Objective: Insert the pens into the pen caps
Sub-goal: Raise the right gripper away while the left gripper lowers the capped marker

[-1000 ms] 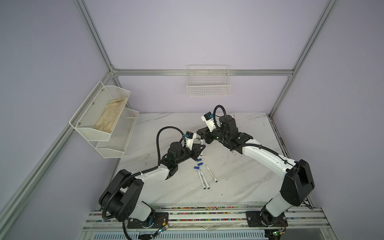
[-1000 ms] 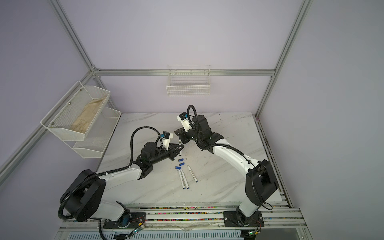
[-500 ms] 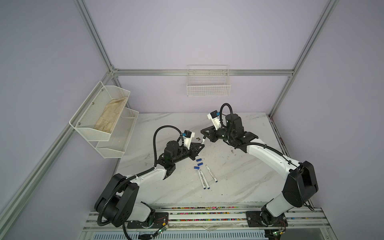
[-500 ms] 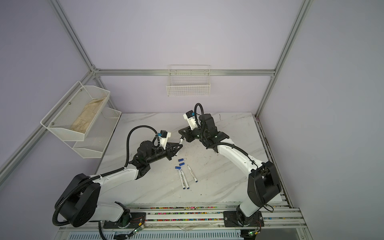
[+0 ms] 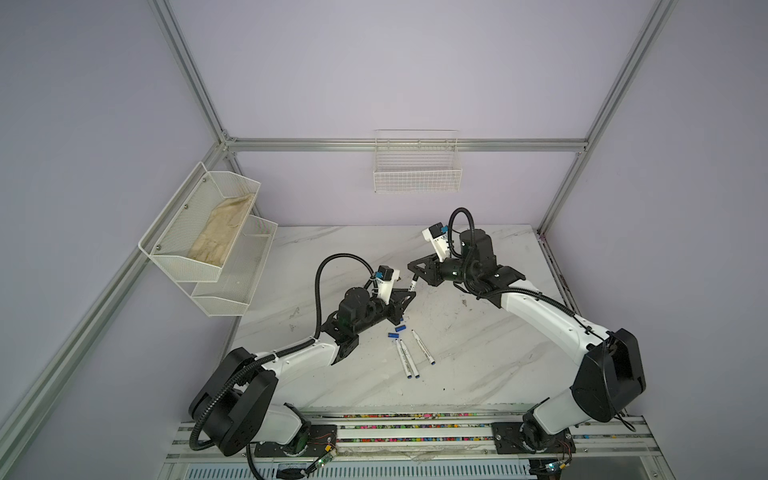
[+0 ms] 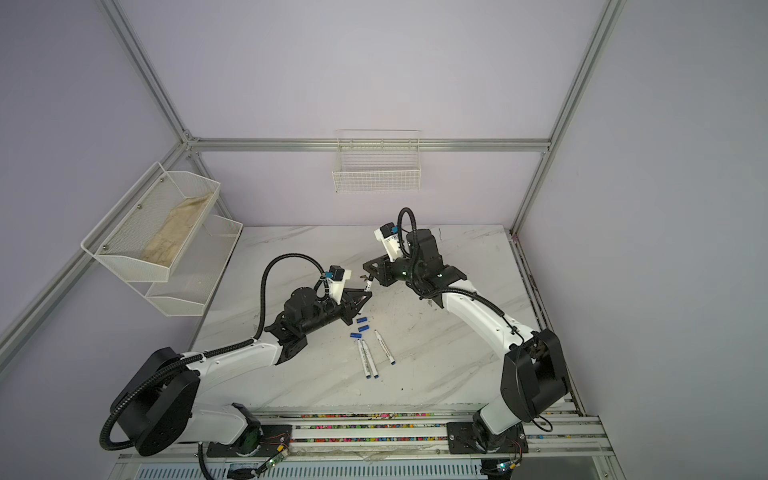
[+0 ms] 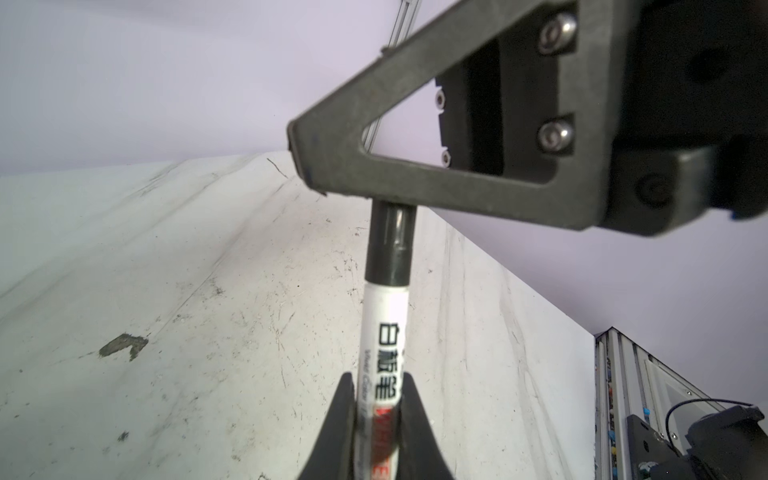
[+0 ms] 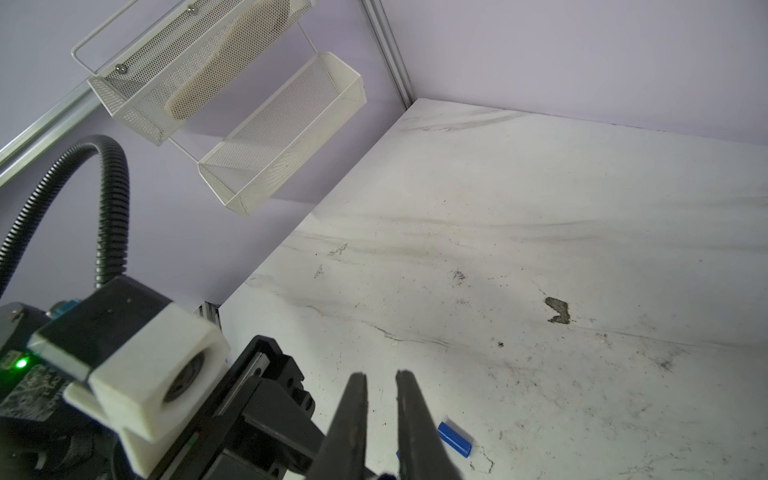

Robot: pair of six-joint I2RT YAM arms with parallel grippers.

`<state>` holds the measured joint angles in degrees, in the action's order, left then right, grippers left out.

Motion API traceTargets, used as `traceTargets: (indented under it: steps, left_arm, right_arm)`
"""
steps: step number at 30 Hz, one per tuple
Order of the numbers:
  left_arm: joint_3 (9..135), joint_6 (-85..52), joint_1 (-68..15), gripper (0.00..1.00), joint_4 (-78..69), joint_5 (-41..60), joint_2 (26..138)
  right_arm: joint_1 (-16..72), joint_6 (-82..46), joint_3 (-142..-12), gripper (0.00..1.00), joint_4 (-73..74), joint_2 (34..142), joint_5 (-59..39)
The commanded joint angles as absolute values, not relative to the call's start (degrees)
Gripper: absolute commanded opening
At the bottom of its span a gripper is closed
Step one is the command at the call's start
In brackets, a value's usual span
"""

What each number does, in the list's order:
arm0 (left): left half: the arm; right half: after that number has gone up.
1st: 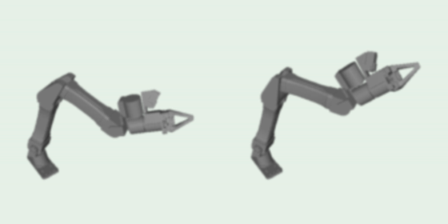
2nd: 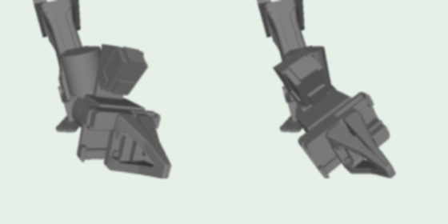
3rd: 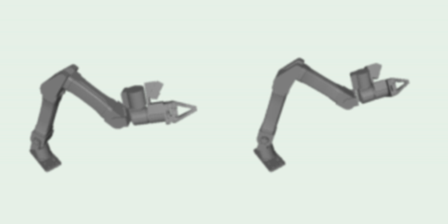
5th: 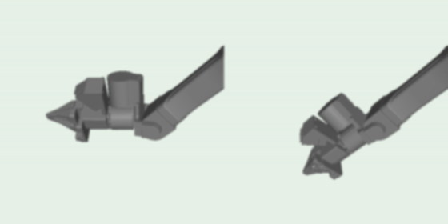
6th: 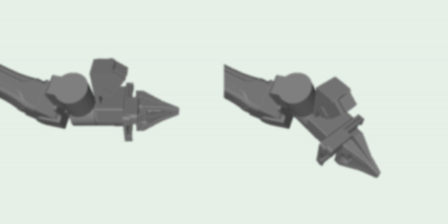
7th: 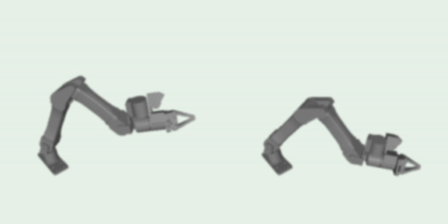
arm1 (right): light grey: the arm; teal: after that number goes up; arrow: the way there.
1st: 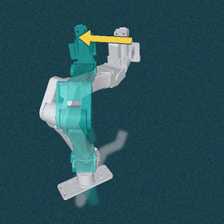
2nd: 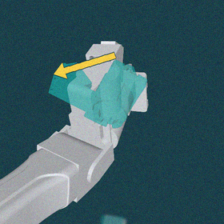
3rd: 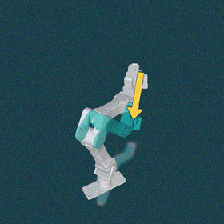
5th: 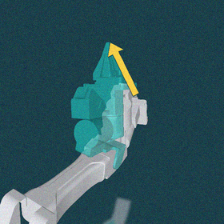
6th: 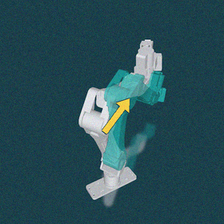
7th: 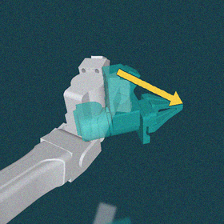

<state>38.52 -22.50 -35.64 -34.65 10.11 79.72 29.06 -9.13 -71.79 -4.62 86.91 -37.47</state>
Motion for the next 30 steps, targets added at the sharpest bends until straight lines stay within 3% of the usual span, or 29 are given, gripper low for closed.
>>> traceTargets:
  steps: [1,8,19,30]
  left_arm:
    - [39.5,-31.3,-32.1,0.00,-42.1,-8.7,80.5]
    - [40.7,-30.6,-31.9,0.00,-35.8,-11.4,83.4]
    - [59.0,-21.2,-28.9,0.00,-5.3,-9.7,93.8]
    - [74.6,-19.7,-26.8,0.00,2.7,-4.5,109.2]
  right_arm:
    - [26.6,-15.4,-69.3,0.43,-5.2,82.5,-43.1]
    - [23.7,-20.6,-68.1,0.49,2.0,79.4,-42.5]
    - [23.4,-22.2,-65.7,0.46,-0.3,81.5,-38.7]
    - [23.4,-19.8,-66.6,0.45,-3.7,82.8,-36.6]
